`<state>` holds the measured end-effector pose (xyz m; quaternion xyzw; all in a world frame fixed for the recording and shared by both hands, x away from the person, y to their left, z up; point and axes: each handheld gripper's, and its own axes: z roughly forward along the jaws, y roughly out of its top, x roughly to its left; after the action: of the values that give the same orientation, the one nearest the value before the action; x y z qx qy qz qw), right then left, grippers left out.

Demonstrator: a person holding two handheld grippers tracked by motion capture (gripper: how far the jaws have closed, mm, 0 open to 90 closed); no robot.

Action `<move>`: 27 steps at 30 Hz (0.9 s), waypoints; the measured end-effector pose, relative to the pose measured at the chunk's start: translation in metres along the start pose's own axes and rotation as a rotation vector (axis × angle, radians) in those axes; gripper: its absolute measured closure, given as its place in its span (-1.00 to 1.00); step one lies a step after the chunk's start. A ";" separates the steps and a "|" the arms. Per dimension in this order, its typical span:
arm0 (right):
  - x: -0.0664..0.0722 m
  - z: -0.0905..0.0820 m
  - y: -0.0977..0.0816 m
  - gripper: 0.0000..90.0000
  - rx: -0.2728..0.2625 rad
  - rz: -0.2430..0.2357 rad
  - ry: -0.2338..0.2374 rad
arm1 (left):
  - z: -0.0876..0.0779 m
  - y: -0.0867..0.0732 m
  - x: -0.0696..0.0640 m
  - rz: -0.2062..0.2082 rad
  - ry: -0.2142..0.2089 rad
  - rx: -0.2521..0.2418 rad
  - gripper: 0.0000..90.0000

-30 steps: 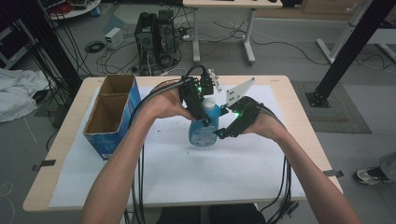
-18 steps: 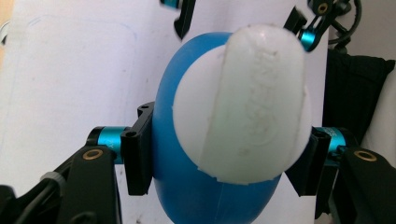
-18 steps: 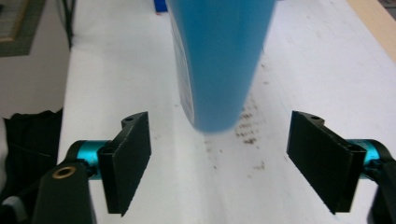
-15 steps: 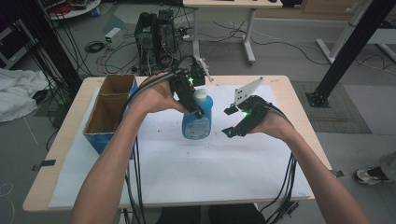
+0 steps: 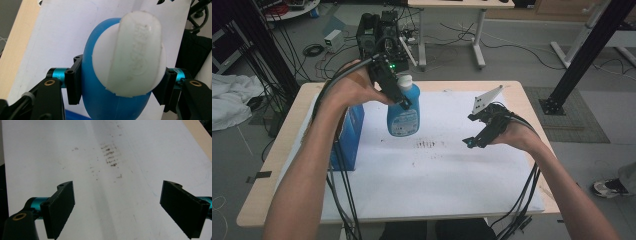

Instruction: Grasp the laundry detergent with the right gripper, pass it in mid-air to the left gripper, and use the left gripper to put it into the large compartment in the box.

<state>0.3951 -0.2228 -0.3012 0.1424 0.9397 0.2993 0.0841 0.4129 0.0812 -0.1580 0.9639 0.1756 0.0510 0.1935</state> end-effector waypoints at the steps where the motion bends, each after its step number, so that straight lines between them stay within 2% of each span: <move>1: 0.000 -0.001 -0.002 -0.74 0.017 0.001 -0.015 | -0.005 -0.002 0.002 -0.013 0.005 -0.003 -0.17; 3: -0.001 -0.002 -0.005 -0.74 0.034 -0.002 -0.020 | -0.015 -0.006 0.005 -0.038 0.019 0.003 -0.17; 5: -0.001 -0.004 -0.009 -0.74 0.045 0.027 -0.028 | -0.024 -0.010 0.009 -0.071 0.025 0.009 -0.17; 6: -0.003 -0.004 -0.011 -0.74 0.043 0.019 -0.038 | -0.029 -0.012 0.012 -0.083 0.031 0.020 -0.17; 7: -0.003 -0.005 -0.012 -0.74 0.043 0.033 -0.042 | -0.033 -0.013 0.013 -0.106 0.041 0.020 -0.17; 8: -0.005 -0.006 -0.013 -0.74 0.041 0.017 -0.048 | -0.038 -0.016 0.014 -0.121 0.050 0.020 -0.17; 9: -0.004 -0.008 -0.015 -0.74 0.038 0.048 -0.044 | -0.043 -0.018 0.015 -0.139 0.061 0.021 -0.17; 10: -0.006 -0.009 -0.016 -0.74 0.042 0.039 -0.053 | -0.049 -0.020 0.017 -0.147 0.076 0.027 -0.17; 12: -0.006 -0.010 -0.018 -0.74 0.037 0.058 -0.058 | -0.058 -0.026 0.021 -0.177 0.093 0.020 -0.17; 14: -0.007 -0.011 -0.020 -0.74 0.045 0.055 -0.062 | -0.068 -0.032 0.023 -0.196 0.109 0.018 -0.17; 15: -0.008 -0.010 -0.021 -0.74 0.044 0.042 -0.066 | -0.072 -0.035 0.024 -0.218 0.117 0.004 -0.17; 16: -0.008 -0.010 -0.022 -0.74 0.048 0.051 -0.068 | -0.077 -0.038 0.025 -0.224 0.121 0.002 -0.17; 17: -0.010 -0.009 -0.023 -0.74 0.032 0.019 -0.077 | -0.081 -0.042 0.026 -0.240 0.125 -0.005 -0.17; 18: -0.010 -0.009 -0.023 -0.74 0.031 0.025 -0.078 | -0.086 -0.046 0.028 -0.240 0.131 -0.004 -0.17; 20: -0.012 -0.011 -0.025 -0.74 0.035 0.008 -0.086 | -0.093 -0.054 0.030 -0.271 0.145 -0.015 -0.17; 21: -0.011 -0.011 -0.026 -0.74 0.041 0.030 -0.084 | -0.096 -0.058 0.031 -0.281 0.155 -0.011 -0.17; 24: -0.012 -0.011 -0.028 -0.74 0.044 0.041 -0.091 | -0.104 -0.069 0.033 -0.329 0.189 -0.011 -0.17; 25: -0.014 -0.011 -0.028 -0.74 0.040 0.022 -0.099 | -0.105 -0.073 0.034 -0.346 0.201 -0.011 -0.17; 26: -0.014 -0.010 -0.029 -0.74 0.039 0.027 -0.101 | -0.107 -0.077 0.034 -0.356 0.206 -0.007 -0.17; 27: -0.013 -0.012 -0.029 -0.74 0.056 0.052 -0.097 | -0.108 -0.081 0.035 -0.372 0.211 -0.007 -0.17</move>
<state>0.3981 -0.2556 -0.3076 0.1834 0.9385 0.2679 0.1179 0.4023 0.2018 -0.0891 0.9036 0.3697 0.1154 0.1833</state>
